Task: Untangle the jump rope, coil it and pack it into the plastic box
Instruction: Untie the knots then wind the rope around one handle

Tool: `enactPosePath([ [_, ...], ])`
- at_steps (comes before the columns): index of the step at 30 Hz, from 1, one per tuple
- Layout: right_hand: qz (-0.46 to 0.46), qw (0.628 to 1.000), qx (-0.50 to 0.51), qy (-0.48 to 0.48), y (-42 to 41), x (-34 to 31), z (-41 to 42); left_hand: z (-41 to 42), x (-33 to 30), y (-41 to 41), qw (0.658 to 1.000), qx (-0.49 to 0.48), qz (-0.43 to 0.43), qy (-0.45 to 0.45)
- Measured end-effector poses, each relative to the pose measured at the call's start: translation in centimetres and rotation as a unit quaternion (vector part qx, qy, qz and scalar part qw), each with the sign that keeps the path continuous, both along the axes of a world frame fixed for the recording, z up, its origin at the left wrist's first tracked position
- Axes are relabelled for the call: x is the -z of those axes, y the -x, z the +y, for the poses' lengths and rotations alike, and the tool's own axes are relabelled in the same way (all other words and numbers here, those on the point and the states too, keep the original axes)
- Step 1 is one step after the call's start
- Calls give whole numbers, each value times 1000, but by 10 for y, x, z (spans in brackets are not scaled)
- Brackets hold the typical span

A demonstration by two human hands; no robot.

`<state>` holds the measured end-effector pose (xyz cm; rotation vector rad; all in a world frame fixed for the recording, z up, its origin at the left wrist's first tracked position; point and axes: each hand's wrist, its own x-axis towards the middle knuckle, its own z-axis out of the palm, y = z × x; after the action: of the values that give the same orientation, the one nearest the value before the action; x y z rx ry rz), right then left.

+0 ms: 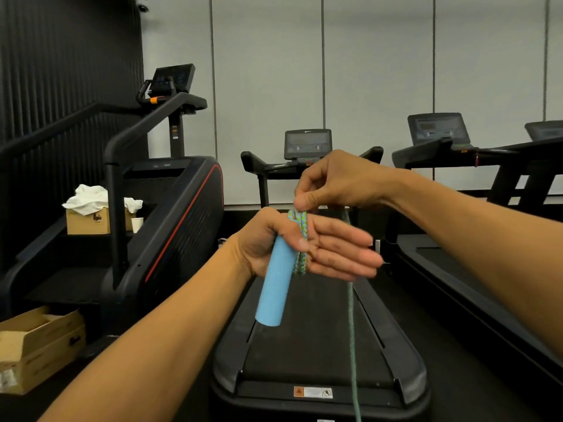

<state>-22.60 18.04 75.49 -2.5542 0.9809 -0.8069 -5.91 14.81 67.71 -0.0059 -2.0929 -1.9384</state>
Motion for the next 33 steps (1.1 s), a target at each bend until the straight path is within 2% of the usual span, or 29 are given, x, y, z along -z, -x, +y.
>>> enactPosePath([
  [1,-25,1000,9,-14,-12,6,-2,1,1,1,1000,8,30,-6],
  [2,-90,992,91,6,-34,18,-10,3,2,2,998,11,59,-6],
  [3,-208,946,244,51,-45,32,-15,4,3,3,996,10,87,-3],
  [4,-336,872,339,110,-67,44,-17,5,4,3,993,9,117,3],
  [5,-444,810,340,176,-92,52,-19,6,5,3,989,8,145,7],
  [6,-506,736,363,265,-111,55,-27,6,6,2,985,11,171,5],
  [7,-533,680,384,326,-141,58,-37,7,7,0,981,17,192,-2],
  [8,-537,661,392,347,-144,63,-41,8,8,-2,978,23,207,-8],
  [9,-525,689,382,322,-118,68,-34,8,9,-5,976,28,217,-14],
  [10,-459,759,403,225,-102,81,-21,7,10,-9,974,28,223,-16],
  [11,-413,833,353,105,-87,86,-10,5,11,-13,974,18,227,-12],
  [12,-369,908,196,-38,-74,89,-8,4,12,-17,973,-4,229,-2],
  [13,-308,933,33,-184,-54,93,-5,3,12,-21,972,-36,231,10],
  [14,-259,930,-41,-255,-32,97,-6,2,11,-25,969,-59,238,14],
  [15,-234,931,-54,-275,-17,102,-7,1,10,-28,966,-73,247,6],
  [18,-202,946,-33,-250,-20,107,-5,-6,7,-35,965,-96,242,-27],
  [22,-115,973,-2,-198,-15,95,6,-14,9,-43,967,-145,211,-16],
  [24,-96,982,9,-162,-14,81,15,-14,12,-45,974,-115,193,-41],
  [27,-1,998,33,-58,-16,57,29,-12,16,-39,985,-66,141,-74],
  [30,70,995,59,48,-25,41,32,-9,21,-32,994,-69,83,-27],
  [33,92,981,88,147,-28,26,27,-10,17,-32,993,-110,37,-29],
])
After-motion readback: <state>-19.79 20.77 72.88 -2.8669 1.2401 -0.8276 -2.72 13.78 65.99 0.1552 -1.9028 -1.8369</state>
